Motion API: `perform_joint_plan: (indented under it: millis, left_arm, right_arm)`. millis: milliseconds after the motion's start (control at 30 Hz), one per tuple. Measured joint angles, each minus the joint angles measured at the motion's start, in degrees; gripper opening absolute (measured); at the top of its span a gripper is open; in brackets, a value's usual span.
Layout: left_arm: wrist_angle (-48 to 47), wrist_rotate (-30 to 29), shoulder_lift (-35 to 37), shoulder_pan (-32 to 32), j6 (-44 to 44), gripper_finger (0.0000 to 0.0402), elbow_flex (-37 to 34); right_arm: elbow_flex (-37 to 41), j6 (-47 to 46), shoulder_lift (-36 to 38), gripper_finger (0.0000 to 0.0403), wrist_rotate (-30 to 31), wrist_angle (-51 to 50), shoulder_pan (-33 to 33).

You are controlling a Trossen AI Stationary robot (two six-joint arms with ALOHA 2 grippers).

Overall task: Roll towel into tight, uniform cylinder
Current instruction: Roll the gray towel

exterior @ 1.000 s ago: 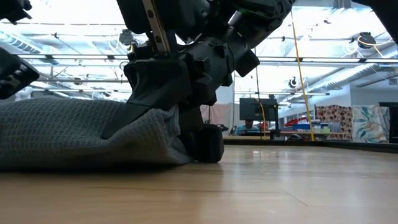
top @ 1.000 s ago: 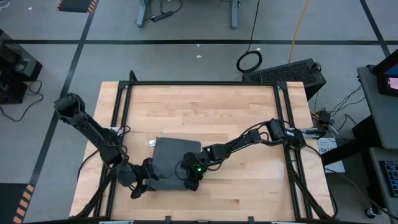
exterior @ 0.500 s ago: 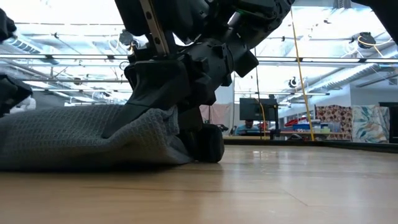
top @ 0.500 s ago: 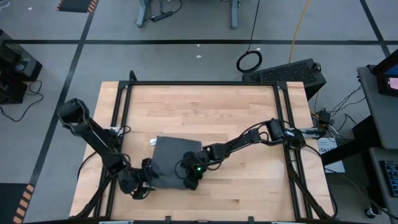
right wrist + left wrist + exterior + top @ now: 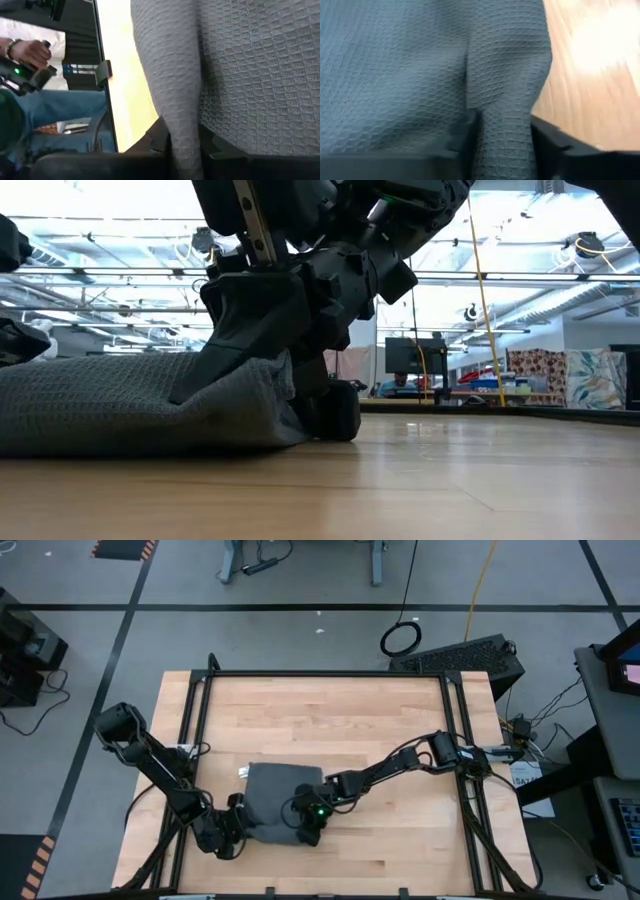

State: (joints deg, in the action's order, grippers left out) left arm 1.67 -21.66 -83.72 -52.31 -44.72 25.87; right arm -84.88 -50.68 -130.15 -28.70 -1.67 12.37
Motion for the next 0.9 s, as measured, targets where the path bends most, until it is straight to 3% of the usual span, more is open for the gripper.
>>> perform_joint_plan:
  millis: [133,200,367,467,700,900]
  left_arm:
    - [0.6,1.8,0.2,0.7,-4.3,0.0039,0.0]
    - [2.1,4.2,0.5,1.0,-4.6,0.0017,0.0]
    - [4.4,8.4,0.6,1.6,-8.8,0.0034,-0.1]
    - [5.0,11.1,0.7,2.4,-10.7,0.0025,-0.5]
    - [5.3,11.5,0.9,3.8,-11.6,0.0019,-0.9]
    - [5.1,12.2,0.9,3.9,-11.8,0.0024,-0.9]
  right_arm:
    - [0.1,5.1,0.5,0.0067,0.1,-0.7,1.0]
    - [0.1,7.9,1.2,0.0098,0.6,-2.4,1.5]
    - [0.3,11.7,4.9,0.0178,5.5,-10.5,2.0]
    - [0.3,16.0,8.2,0.0209,13.2,-11.7,3.8]
    - [0.1,31.6,11.3,0.0237,30.4,-7.8,11.4]
    - [0.2,31.1,10.7,0.0238,39.7,-9.8,14.8]
